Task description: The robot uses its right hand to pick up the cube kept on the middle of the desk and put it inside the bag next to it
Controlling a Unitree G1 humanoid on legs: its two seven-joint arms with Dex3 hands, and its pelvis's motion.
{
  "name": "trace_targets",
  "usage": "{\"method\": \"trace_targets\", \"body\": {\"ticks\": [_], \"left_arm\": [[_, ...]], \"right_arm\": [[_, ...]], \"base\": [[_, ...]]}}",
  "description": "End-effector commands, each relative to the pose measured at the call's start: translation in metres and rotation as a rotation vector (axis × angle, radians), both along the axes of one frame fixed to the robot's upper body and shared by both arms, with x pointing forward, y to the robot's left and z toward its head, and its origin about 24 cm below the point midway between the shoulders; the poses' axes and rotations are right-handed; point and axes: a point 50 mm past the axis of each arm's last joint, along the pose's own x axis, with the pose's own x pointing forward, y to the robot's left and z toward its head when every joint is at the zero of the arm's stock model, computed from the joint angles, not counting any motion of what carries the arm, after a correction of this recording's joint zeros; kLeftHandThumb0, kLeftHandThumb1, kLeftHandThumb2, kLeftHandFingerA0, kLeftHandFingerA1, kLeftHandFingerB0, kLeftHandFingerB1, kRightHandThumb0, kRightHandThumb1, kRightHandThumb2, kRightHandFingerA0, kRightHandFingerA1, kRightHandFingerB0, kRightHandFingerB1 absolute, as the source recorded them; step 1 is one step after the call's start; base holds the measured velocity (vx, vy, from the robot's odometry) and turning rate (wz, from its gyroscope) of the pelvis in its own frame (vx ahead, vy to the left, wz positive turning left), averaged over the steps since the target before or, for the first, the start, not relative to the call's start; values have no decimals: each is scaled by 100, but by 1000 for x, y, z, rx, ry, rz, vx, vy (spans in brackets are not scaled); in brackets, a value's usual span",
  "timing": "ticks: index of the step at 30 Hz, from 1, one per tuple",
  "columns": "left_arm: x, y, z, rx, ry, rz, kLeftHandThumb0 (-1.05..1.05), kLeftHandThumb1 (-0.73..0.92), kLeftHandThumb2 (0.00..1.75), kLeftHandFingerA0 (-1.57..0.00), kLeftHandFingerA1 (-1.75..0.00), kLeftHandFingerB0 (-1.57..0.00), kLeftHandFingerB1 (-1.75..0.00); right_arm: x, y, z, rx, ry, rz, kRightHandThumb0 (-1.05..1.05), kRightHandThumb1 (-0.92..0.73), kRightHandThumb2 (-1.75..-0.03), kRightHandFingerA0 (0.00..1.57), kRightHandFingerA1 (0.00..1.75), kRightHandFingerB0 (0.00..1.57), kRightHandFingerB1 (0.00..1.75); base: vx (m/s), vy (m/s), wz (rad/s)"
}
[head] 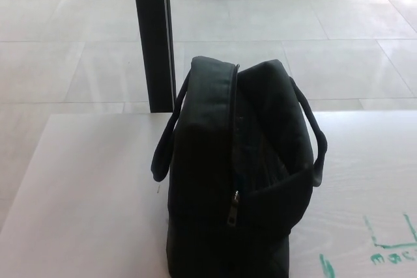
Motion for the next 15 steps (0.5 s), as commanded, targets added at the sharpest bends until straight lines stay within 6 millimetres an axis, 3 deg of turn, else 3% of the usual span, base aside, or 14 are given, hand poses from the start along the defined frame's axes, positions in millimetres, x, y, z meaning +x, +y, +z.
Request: {"method": "trace_targets", "body": {"ticks": [1, 2, 4, 5, 6, 8, 9, 10, 11, 12, 13, 14, 15], "left_arm": [[-6, 6, 1, -12, -8, 27, -70, 61, 98, -27, -58, -31, -55], [-5, 6, 2, -15, -10, 28, -65, 75, 62, -29, -51, -34, -43], [-5, 7, 2, -17, -13, 30, -65, 75, 62, -29, -51, -34, -43], [-5, 7, 2, -9, -10, 22, -70, 62, 99, -27, -58, -29, -54], [-6, 7, 2, -9, -5, 30, -64, 76, 62, -30, -50, -33, -42], [-7, 9, 0, -16, -1, 45, -63, 75, 62, -30, -51, -33, -43], [-8, 9, -1, -12, 5, 54, -69, 62, 98, -30, -59, -25, -52], [-8, 9, 0, -15, 7, 61, -63, 75, 62, -30, -50, -33, -44], [-8, 9, 0, -20, 10, 71, -63, 75, 62, -30, -50, -33, -44], [-9, 10, -1, -26, 13, 79, -71, 62, 96, -25, -57, -25, -53], [-9, 12, 0, -42, 3, 100, -60, 76, 62, -26, -51, -31, -45], [-10, 13, 0, -37, 3, 99, -60, 77, 63, -26, -51, -31, -45], [-10, 13, 0, -30, 5, 86, -70, 61, 96, -24, -57, -27, -54]], "right_arm": [[-77, -36, -83, 113, -186, -545, -59, -63, -59, 24, 44, 27, 33], [-78, -35, -88, 117, -170, -561, -60, -65, -60, 21, 46, 25, 35], [-77, -35, -89, 117, -167, -565, -60, -65, -60, 21, 46, 25, 35], [-83, -36, -109, 164, -140, -617, -55, -64, -60, 19, 45, 24, 33], [-86, -35, -118, 191, -121, -640, -56, -65, -60, 18, 46, 24, 35], [-86, -33, -126, 215, -103, -654, -54, -65, -61, 19, 44, 24, 33], [-87, -32, -131, 237, -87, -656, -54, -66, -61, 17, 44, 23, 33], [-87, -31, -133, 247, -89, -653, -54, -65, -60, 19, 46, 23, 33], [-87, -30, -136, 259, -94, -647, -54, -65, -60, 19, 46, 23, 33], [-88, -28, -141, 266, -77, -643, -54, -65, -60, 20, 43, 24, 31], [-86, -23, -151, 273, -29, -619, -58, -67, -61, 19, 42, 23, 32], [-85, -20, -156, 280, 6, -604, -60, -68, -61, 18, 43, 23, 32], [-85, -17, -166, 320, 44, -606, -64, -52, -83, 7, 46, 16, 42]], "base": [[0, 0, 0], [0, 0, 0], [0, 0, 0], [0, 0, 0], [0, 0, 0], [0, 0, 0], [0, 0, 0], [0, 0, 0], [0, 0, 0], [0, 0, 0], [0, 0, 0], [0, 0, 0], [0, 0, 0]]}}
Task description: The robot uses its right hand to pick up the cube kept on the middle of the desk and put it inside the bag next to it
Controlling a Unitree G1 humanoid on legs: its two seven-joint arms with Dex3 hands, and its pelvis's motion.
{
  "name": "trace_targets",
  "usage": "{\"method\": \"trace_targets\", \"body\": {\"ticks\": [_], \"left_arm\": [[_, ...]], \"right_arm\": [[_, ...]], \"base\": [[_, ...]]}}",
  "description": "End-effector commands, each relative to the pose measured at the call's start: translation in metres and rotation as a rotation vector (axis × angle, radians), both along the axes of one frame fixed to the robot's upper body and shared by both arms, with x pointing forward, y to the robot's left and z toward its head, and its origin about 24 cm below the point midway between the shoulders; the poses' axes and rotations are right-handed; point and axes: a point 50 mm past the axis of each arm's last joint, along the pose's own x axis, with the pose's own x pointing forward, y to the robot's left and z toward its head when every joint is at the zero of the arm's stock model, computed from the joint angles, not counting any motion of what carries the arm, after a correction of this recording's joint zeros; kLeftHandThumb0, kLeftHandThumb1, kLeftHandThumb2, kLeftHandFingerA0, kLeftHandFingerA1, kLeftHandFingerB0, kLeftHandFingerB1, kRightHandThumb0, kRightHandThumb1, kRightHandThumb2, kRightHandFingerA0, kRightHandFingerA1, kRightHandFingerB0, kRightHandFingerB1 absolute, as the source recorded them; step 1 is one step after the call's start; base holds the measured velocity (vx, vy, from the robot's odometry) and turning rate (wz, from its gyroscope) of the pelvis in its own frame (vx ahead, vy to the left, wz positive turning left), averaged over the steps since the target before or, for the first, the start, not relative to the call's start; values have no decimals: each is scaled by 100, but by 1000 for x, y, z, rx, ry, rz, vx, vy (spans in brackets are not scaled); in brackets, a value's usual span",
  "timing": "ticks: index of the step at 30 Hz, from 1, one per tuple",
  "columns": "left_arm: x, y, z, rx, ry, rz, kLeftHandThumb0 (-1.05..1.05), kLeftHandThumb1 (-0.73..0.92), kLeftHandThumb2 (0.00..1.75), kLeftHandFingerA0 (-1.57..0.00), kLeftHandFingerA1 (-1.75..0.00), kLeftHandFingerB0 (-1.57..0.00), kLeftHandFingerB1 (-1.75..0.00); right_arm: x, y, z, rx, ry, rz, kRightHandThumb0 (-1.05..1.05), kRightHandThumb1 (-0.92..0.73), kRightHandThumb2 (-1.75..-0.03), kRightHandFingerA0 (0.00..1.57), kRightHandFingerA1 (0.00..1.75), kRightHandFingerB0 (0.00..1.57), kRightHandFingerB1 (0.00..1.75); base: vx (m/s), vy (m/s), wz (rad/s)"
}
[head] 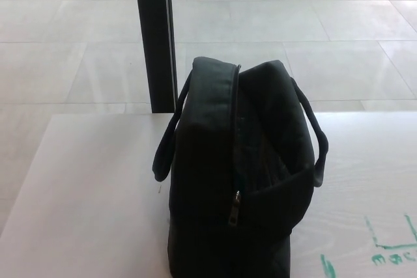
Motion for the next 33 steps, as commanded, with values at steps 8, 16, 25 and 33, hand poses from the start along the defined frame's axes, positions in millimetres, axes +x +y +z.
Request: {"method": "trace_targets", "body": {"ticks": [8, 16, 25, 33], "left_arm": [[-5, 15, 2, -19, 5, 98, -67, 60, 95, -22, -55, -31, -56], [-11, 15, -1, -25, 16, 88, -63, 74, 64, -28, -48, -34, -44], [-13, 13, -2, 4, 35, 74, -60, 78, 62, -29, -49, -27, -43], [-8, 14, 1, 5, 19, 60, -60, 78, 62, -29, -48, -27, -43]], "right_arm": [[-29, 13, -77, 149, -70, -218, -56, -67, -62, 19, 37, 27, 30], [-26, 20, -80, 198, -56, -59, -57, -66, -60, 19, 38, 25, 30], [-26, 26, -83, 231, -24, 9, -64, -64, -60, 24, 41, 24, 30], [-22, 26, -81, 257, -45, -1, -58, -66, -61, 24, 43, 26, 30]], "base": [[0, 0, 0], [0, 0, 0], [0, 0, 0], [0, 0, 0]]}}
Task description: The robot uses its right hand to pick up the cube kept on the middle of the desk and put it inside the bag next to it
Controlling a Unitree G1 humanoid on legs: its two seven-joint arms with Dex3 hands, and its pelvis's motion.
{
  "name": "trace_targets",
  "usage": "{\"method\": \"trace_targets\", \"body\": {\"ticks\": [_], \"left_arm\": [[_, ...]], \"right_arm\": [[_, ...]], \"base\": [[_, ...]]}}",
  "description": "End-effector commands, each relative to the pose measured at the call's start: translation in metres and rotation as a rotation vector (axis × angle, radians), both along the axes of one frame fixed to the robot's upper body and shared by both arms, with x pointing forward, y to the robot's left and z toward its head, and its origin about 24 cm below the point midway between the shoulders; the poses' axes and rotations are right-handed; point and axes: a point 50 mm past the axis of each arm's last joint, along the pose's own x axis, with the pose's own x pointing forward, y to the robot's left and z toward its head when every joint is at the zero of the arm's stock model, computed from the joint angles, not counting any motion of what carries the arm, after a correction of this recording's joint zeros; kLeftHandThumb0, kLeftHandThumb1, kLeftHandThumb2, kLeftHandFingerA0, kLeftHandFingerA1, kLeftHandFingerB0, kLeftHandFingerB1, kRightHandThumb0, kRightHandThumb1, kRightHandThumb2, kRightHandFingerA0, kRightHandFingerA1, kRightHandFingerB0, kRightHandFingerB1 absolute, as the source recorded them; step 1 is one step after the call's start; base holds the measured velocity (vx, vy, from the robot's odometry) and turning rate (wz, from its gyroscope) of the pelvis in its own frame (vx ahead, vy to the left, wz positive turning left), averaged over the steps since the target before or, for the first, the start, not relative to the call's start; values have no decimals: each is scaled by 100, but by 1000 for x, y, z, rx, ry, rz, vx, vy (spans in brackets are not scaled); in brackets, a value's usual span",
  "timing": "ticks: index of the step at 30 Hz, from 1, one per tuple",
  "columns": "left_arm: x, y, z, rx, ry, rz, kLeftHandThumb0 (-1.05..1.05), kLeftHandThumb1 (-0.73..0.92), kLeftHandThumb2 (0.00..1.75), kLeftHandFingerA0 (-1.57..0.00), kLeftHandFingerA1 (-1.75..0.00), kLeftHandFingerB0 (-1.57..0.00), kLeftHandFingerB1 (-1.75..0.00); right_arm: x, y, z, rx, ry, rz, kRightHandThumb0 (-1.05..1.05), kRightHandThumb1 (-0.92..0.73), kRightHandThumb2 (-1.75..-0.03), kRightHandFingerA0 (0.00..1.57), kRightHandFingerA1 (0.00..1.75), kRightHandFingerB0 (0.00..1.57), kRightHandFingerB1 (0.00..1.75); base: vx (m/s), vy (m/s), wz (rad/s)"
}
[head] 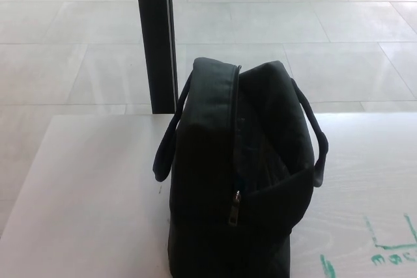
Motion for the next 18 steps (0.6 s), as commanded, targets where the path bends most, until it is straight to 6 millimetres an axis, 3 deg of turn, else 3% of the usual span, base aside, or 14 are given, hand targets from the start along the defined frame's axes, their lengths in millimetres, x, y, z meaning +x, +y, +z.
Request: {"method": "trace_targets", "body": {"ticks": [1, 15, 16, 17, 18], "left_arm": [[1, 6, 6, 36, 8, -16, -61, 79, 62, -31, -47, -27, -42], [7, 4, 8, 31, -1, -33, -63, 78, 62, -30, -47, -28, -41], [7, 4, 8, -3, -14, 9, -62, 77, 62, -29, -47, -28, -42], [7, 3, 8, -8, -17, 1, -61, 78, 62, -28, -47, -27, -42], [7, 3, 9, -11, -18, -3, -62, 79, 63, -27, -47, -27, -41]], "right_arm": [[0, -6, 9, -7, -33, 2, -61, -66, -60, 24, 43, 25, 30], [-3, -4, 9, 15, -43, -3, -59, -66, -60, 22, 41, 22, 31], [-1, -5, 10, 17, -45, -10, -63, -52, -83, 16, 50, 15, 42], [-1, -5, 10, 20, -45, -19, -62, -52, -82, 16, 50, 15, 42], [-1, -5, 10, 24, -51, -21, -57, -66, -61, 20, 44, 20, 32]], "base": [[0, 0, 0], [0, 0, 0], [0, 0, 0], [0, 0, 0], [0, 0, 0]]}}
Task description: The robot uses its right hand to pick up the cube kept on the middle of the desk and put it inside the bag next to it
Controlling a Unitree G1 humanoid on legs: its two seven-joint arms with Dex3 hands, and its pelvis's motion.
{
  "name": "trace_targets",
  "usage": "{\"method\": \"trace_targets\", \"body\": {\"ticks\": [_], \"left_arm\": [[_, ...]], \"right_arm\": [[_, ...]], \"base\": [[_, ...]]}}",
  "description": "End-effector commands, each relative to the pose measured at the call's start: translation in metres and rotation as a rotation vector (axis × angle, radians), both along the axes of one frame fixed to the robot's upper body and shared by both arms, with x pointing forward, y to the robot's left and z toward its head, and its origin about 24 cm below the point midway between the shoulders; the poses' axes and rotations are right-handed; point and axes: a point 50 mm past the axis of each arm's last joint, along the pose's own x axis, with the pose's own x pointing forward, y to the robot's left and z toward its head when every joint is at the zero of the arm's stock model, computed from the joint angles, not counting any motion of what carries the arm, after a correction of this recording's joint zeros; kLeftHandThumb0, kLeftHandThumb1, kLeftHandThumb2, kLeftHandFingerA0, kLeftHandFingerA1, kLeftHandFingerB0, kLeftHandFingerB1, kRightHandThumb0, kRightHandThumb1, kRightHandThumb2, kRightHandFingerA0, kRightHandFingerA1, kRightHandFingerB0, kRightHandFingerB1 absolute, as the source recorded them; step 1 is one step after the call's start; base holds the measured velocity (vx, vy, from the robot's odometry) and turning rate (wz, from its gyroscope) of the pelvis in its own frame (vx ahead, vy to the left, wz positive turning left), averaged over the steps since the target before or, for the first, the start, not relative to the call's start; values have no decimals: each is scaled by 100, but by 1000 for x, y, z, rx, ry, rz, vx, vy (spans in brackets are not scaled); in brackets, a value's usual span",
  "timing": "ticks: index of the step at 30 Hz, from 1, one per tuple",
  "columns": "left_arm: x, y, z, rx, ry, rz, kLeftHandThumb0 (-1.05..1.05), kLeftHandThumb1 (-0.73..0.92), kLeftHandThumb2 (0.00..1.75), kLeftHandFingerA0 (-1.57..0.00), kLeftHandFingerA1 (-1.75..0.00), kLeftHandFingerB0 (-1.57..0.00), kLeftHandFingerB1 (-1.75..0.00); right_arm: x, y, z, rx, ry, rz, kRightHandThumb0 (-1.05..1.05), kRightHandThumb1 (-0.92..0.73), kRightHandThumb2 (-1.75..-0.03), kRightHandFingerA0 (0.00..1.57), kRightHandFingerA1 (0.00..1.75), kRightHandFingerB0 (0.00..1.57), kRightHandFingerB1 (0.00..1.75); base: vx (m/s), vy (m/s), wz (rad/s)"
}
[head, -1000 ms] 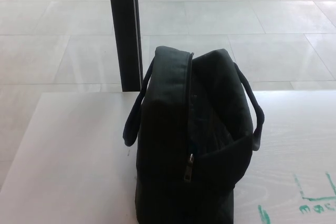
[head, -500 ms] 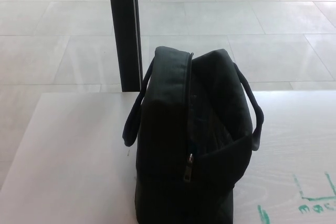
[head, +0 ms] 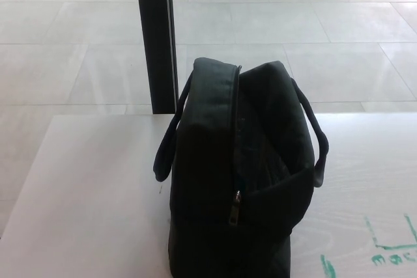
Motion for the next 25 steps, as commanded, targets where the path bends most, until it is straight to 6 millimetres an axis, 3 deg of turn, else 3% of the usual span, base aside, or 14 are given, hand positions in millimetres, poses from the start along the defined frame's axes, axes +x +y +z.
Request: {"method": "trace_targets", "body": {"ticks": [1, 3, 4, 9, 22, 23, 24, 25], "left_arm": [[-1, 4, 4, -15, 3, 15, -61, 78, 63, -27, -47, -27, -42], [-2, 3, 3, -18, 10, 11, -61, 78, 63, -28, -47, -27, -41], [-2, 3, 3, -10, 9, 8, -62, 78, 62, -29, -47, -28, -42], [-2, 5, 3, -23, 4, 35, -61, 76, 62, -29, -49, -28, -42], [-3, 4, 2, -16, 13, 31, -61, 78, 62, -29, -48, -27, -40], [-3, 4, 3, -18, 13, 32, -61, 77, 62, -28, -47, -27, -40], [-3, 4, 3, -28, 12, 35, -61, 77, 63, -26, -48, -26, -41], [-3, 3, 4, -36, 10, 38, -61, 77, 63, -26, -48, -26, -41]], "right_arm": [[0, -6, 5, 6, -32, -47, -57, -65, -60, 20, 44, 21, 31], [-2, -7, 4, 5, -24, -51, -57, -66, -61, 20, 42, 20, 30], [-3, -7, 5, -1, -19, -43, -63, -51, -83, 16, 50, 14, 42], [-6, -5, 5, 21, -31, -50, -65, -51, -84, 16, 51, 12, 43], [-6, -5, 6, 37, -24, -71, -62, -50, -82, 16, 50, 11, 42], [-6, -5, 5, 39, -23, -73, -57, -65, -60, 21, 42, 17, 30], [-6, -6, 5, 38, -21, -74, -62, -50, -83, 17, 51, 11, 42], [-6, -6, 5, 36, -19, -75, -62, -50, -83, 17, 51, 11, 42]], "base": [[0, 0, 0], [0, 0, 0], [0, 0, 0], [0, 0, 0], [0, 0, 0], [0, 0, 0], [0, 0, 0], [0, 0, 0]]}}
